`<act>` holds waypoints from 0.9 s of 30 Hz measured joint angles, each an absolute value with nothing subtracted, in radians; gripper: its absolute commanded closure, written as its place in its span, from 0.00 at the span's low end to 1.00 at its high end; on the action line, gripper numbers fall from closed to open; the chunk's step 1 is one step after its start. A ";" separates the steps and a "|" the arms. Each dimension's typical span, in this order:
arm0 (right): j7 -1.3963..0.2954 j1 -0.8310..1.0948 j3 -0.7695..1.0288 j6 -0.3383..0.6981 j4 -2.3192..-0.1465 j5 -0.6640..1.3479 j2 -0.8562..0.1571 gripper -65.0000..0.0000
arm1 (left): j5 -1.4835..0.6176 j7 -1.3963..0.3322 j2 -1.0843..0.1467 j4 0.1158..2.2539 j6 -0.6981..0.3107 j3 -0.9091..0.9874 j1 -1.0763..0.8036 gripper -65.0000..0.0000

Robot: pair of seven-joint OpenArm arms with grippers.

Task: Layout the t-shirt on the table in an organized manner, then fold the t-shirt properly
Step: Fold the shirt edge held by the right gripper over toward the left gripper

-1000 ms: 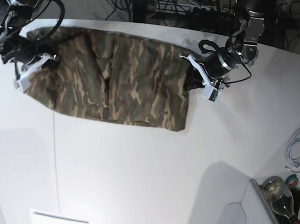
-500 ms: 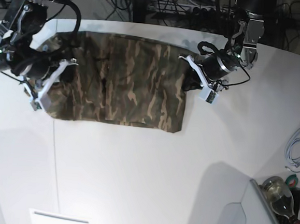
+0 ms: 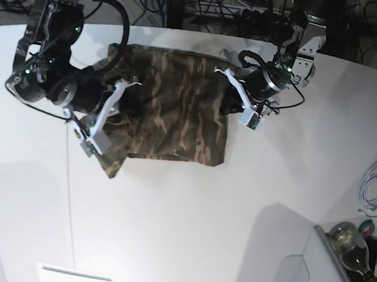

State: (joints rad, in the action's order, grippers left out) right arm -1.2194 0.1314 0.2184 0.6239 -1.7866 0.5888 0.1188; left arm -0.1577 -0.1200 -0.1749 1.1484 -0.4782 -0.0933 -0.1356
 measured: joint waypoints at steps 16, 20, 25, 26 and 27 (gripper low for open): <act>-0.987 0.136 -0.015 0.511 -1.577 0.584 0.116 1.00 | -0.142 -0.150 -0.175 1.195 -0.471 -0.089 -0.150 1.00; -0.967 0.103 -0.024 0.493 -1.520 0.588 0.112 1.00 | -0.142 -0.154 -0.175 1.196 -0.471 -0.089 -0.150 1.00; -0.968 0.096 -0.023 0.493 -1.483 0.586 0.097 1.00 | -0.151 -0.153 -0.194 1.198 -0.472 -0.086 -0.160 1.00; -0.969 0.095 -0.024 0.493 -1.482 0.586 0.097 1.00 | -0.155 -0.147 -0.199 1.198 -0.472 -0.086 -0.162 1.00; -0.968 0.092 -0.024 0.488 -1.481 0.585 0.098 1.00 | -0.155 -0.146 -0.203 1.198 -0.472 -0.085 -0.164 1.00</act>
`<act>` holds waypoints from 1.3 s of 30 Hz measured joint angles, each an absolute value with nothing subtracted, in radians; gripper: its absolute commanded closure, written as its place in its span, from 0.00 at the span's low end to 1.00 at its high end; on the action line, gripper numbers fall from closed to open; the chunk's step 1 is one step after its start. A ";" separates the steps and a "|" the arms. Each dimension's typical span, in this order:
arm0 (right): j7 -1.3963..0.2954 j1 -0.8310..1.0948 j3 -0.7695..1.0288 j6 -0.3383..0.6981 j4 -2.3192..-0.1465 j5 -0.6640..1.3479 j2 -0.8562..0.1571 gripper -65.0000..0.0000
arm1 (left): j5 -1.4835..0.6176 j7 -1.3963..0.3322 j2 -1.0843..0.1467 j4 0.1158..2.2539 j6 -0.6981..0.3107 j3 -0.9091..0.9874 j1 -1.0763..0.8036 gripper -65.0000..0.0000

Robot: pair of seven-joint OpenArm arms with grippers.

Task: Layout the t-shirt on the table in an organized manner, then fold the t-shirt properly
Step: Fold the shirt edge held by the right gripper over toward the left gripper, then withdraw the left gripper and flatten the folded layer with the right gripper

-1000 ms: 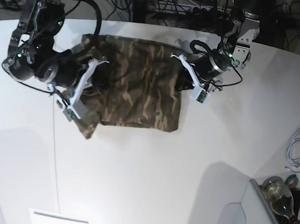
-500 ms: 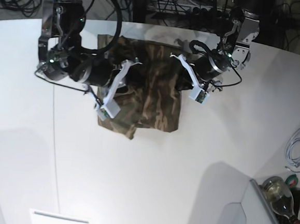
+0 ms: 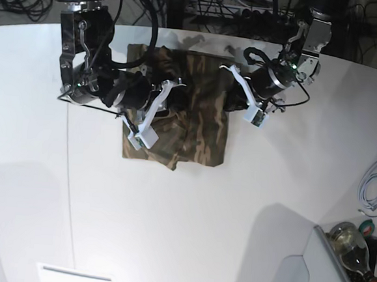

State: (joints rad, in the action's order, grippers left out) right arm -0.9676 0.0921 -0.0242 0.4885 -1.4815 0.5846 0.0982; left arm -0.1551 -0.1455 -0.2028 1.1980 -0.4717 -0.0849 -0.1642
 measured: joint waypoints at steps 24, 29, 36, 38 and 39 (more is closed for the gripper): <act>-0.908 0.048 -0.027 0.453 -1.356 0.598 0.115 0.47 | -0.131 -0.172 -0.290 1.425 -0.471 0.313 -0.398 1.00; -0.909 0.036 -0.102 0.452 -1.359 0.598 0.111 0.48 | -0.134 -0.189 -0.321 1.430 -0.471 0.454 -0.482 1.00; -0.847 -0.018 -0.229 0.451 -1.349 0.597 0.123 0.48 | -0.138 -0.176 -0.321 1.430 -0.475 0.521 -0.489 1.00; -0.837 -0.046 -0.260 0.394 -1.322 0.605 0.124 0.48 | -0.138 -0.177 -0.316 1.429 -0.475 0.522 -0.490 1.00; -0.833 -0.054 -0.276 0.347 -1.312 0.599 0.126 0.48 | -0.138 -0.177 -0.315 1.429 -0.475 0.521 -0.491 1.00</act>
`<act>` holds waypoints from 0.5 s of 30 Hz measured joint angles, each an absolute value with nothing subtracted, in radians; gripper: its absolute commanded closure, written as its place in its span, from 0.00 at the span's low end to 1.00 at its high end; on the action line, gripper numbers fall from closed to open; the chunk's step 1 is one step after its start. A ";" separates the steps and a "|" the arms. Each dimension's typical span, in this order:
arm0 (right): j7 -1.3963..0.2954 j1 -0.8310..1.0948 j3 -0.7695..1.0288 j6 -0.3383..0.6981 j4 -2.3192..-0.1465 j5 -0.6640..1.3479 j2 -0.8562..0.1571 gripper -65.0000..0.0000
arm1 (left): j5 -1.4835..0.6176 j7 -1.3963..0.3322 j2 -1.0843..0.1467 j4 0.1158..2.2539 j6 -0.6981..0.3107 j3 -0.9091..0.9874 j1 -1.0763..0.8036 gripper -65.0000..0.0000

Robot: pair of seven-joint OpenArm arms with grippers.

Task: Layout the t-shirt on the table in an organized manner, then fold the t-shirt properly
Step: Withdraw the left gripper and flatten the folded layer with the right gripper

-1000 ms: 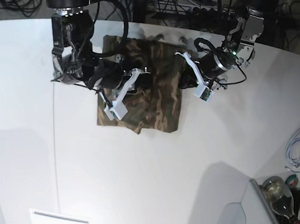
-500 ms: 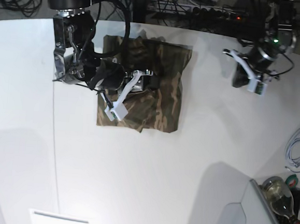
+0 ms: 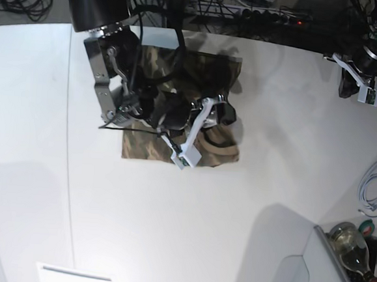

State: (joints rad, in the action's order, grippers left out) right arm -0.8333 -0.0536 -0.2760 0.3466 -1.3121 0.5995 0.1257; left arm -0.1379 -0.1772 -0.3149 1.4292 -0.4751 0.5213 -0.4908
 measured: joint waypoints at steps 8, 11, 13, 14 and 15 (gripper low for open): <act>-0.831 -0.042 -0.453 0.136 -1.626 0.624 0.102 0.48 | -0.137 -0.178 -0.314 1.428 -0.475 0.522 -0.491 1.00; -0.877 -0.009 -0.446 0.022 -1.777 0.607 0.000 0.55 | -0.139 -0.176 -0.317 1.425 -0.480 0.545 -0.494 1.00; -0.921 0.031 -0.439 0.003 -1.782 0.582 -0.054 0.72 | -0.142 -0.171 -0.316 1.411 -0.486 0.590 -0.497 1.00; -0.929 0.051 -0.441 0.004 -1.777 0.587 -0.070 0.82 | -0.142 -0.172 -0.316 1.400 -0.491 0.611 -0.499 1.00; -0.928 0.065 -0.445 0.004 -1.764 0.595 -0.080 0.92 | -0.137 -0.173 -0.316 1.390 -0.508 0.628 -0.499 1.00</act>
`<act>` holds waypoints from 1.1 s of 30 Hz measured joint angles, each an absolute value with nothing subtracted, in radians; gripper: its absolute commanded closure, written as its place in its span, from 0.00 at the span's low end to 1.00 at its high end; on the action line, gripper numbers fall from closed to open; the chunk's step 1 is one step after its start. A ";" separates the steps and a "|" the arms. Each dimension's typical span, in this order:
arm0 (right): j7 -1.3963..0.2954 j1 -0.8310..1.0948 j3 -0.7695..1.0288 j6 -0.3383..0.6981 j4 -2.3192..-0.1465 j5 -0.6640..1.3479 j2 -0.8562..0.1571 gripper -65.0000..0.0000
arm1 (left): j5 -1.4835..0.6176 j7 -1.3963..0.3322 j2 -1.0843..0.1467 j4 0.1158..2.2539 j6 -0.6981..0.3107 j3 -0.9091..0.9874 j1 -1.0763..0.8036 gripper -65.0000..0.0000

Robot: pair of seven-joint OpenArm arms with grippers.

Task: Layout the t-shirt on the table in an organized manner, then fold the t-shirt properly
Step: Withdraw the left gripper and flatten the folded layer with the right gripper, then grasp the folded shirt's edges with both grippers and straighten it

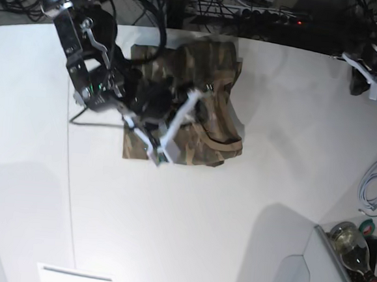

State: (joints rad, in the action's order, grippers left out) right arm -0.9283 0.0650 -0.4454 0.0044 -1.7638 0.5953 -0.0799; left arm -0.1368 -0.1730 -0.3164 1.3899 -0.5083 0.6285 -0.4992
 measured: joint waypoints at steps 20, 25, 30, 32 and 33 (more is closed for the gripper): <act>-0.796 -0.112 -0.774 -0.001 -1.293 0.593 -0.037 0.99 | -0.135 -0.176 -0.308 1.386 -0.565 0.649 -0.493 1.00; -0.751 -0.127 -0.764 0.000 -1.388 0.604 -0.034 0.99 | -0.131 -0.176 -0.312 1.388 -0.555 0.546 -0.481 1.00; -0.824 -0.115 -0.694 -0.127 -1.575 0.597 -0.101 0.99 | -0.136 -0.175 -0.308 1.391 -0.563 0.467 -0.489 1.00; -0.857 -0.064 -0.686 -0.163 -1.687 0.601 -0.154 0.99 | -0.132 -0.186 -0.298 1.403 -0.550 0.440 -0.491 1.00; -0.860 -0.026 -0.671 -0.164 -1.734 0.615 -0.188 0.99 | -0.132 -0.189 -0.283 1.426 -0.552 0.426 -0.493 1.00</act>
